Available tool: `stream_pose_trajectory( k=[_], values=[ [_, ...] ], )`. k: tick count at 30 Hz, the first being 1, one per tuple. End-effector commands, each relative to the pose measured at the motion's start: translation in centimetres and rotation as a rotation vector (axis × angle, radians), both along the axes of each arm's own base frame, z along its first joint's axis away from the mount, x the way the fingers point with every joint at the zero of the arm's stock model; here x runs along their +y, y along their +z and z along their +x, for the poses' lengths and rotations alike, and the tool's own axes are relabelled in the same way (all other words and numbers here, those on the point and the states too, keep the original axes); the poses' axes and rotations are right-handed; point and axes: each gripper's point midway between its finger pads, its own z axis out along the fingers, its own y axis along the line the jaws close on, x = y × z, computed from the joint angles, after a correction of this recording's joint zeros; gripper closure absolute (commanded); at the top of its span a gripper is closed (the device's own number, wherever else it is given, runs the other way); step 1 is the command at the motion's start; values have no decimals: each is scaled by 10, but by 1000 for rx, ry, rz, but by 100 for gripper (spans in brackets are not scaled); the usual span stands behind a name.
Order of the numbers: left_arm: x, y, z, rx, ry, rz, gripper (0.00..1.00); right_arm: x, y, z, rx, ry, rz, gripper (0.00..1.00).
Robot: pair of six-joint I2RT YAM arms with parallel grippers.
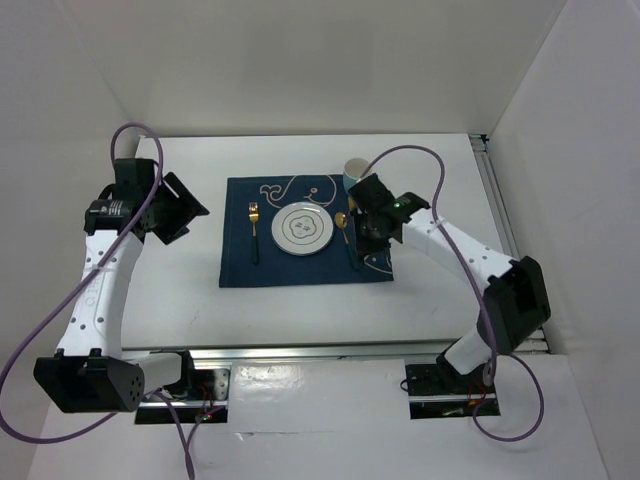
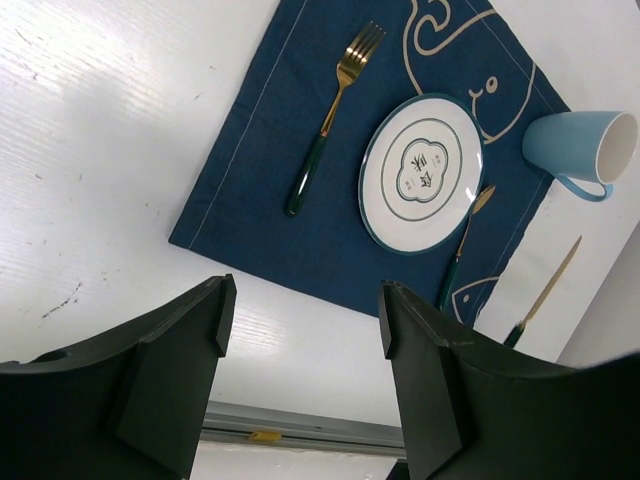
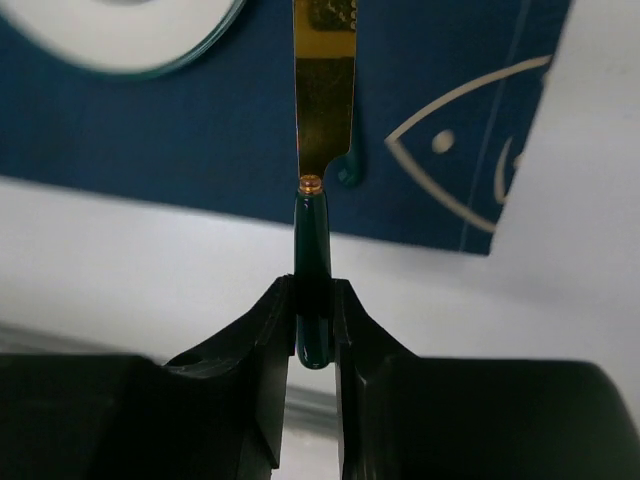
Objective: Set the dinner table for one person
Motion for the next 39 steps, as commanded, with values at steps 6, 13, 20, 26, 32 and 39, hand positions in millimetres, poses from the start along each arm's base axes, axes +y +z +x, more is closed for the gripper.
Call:
stream_pose_trajectory(
  k=[6,13,20,26,32,39],
  values=[
    [2,15,5,-56,-45,14,24,-25,-33,86,-46,-125,5,100],
    [2,6,4,-31,-62,11,24,-36,-74,102,8,-122,-40,100],
    [6,-13,5,9,-58,5,24,-31,-101,99,63,-95,-79,66],
    [6,-9,6,-4,-80,13,25,-37,-64,89,45,-149,-91,41],
    [3,-2,7,-28,-110,13,25,-66,27,86,-120,-287,-47,18],
    [6,15,5,-68,-112,46,25,-167,92,51,-364,-745,-3,0]
  ],
)
